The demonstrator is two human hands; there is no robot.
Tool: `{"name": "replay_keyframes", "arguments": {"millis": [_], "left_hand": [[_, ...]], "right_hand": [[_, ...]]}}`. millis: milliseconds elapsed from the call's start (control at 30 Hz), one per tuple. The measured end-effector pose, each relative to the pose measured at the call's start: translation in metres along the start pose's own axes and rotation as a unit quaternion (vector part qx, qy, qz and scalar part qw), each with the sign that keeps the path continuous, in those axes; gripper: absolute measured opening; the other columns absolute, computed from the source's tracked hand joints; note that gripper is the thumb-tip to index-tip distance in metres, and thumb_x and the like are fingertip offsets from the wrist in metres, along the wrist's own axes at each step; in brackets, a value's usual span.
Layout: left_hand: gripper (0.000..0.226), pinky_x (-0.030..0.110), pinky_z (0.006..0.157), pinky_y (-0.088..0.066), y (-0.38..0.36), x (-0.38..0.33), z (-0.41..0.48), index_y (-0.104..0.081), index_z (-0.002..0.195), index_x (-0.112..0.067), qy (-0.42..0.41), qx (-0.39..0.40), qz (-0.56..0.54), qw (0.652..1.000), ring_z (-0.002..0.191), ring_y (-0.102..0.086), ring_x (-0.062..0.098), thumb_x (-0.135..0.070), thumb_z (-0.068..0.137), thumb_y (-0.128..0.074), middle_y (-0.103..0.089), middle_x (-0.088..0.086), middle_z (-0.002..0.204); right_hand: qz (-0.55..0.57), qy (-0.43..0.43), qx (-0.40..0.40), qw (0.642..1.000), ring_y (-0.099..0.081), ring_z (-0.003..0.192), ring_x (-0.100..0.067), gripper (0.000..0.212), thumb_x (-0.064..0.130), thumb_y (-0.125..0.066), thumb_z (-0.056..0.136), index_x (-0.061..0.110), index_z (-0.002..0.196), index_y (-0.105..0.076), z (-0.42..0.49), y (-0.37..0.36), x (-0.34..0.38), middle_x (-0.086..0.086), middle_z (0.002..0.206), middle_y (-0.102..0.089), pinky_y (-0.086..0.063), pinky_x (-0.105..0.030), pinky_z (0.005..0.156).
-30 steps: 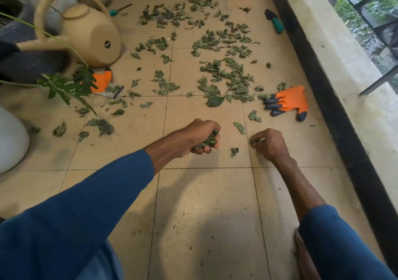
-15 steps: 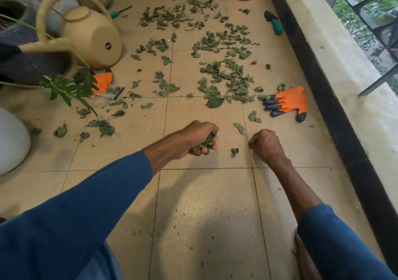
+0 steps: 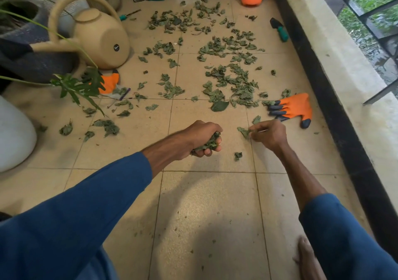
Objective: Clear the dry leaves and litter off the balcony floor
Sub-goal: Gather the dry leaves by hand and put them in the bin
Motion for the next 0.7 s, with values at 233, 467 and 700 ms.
{"name": "replay_keyframes", "arguments": {"millis": [233, 467, 700], "left_hand": [[0.034, 0.019, 0.039, -0.028, 0.018, 0.009, -0.003, -0.06, 0.075, -0.016, 0.007, -0.016, -0.004, 1.0, 0.046, -0.045, 0.012, -0.032, 0.104, -0.051, -0.066, 0.003, 0.067], [0.035, 0.018, 0.039, -0.028, 0.023, 0.012, -0.001, -0.059, 0.074, -0.017, 0.008, -0.014, -0.008, 1.0, 0.045, -0.045, 0.011, -0.032, 0.104, -0.05, -0.065, 0.002, 0.065], [0.034, 0.018, 0.039, -0.027, 0.013, 0.009, -0.001, -0.059, 0.074, -0.017, 0.005, 0.0, 0.0, 1.0, 0.045, -0.045, 0.011, -0.031, 0.104, -0.05, -0.065, 0.002, 0.066]], "right_hand": [[-0.128, 0.025, 0.054, 0.99, -0.064, 0.086, -0.015, 0.014, 0.007, -0.085, 0.077, 0.009, 0.091, -0.081, 0.024, -0.034, 0.024, -0.005, 0.097, -0.075, -0.05, -0.028, 0.074], [-0.152, 0.033, 0.024, 0.987, -0.07, 0.082, -0.017, 0.01, 0.009, -0.082, 0.081, 0.017, 0.087, -0.079, 0.01, -0.048, 0.021, -0.002, 0.09, -0.076, -0.06, -0.037, 0.081], [-0.029, -0.032, 0.026, 0.999, -0.073, 0.085, -0.023, 0.024, 0.009, -0.087, 0.076, 0.018, 0.094, -0.075, 0.003, -0.018, -0.006, -0.006, 0.089, -0.076, -0.061, -0.036, 0.072]]}}
Point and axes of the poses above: each hand's wrist, its own z-axis towards the middle knuckle, its own y-axis out of the back of the hand, x = y × z, the point moved 10 cm from there along z, towards the middle knuckle
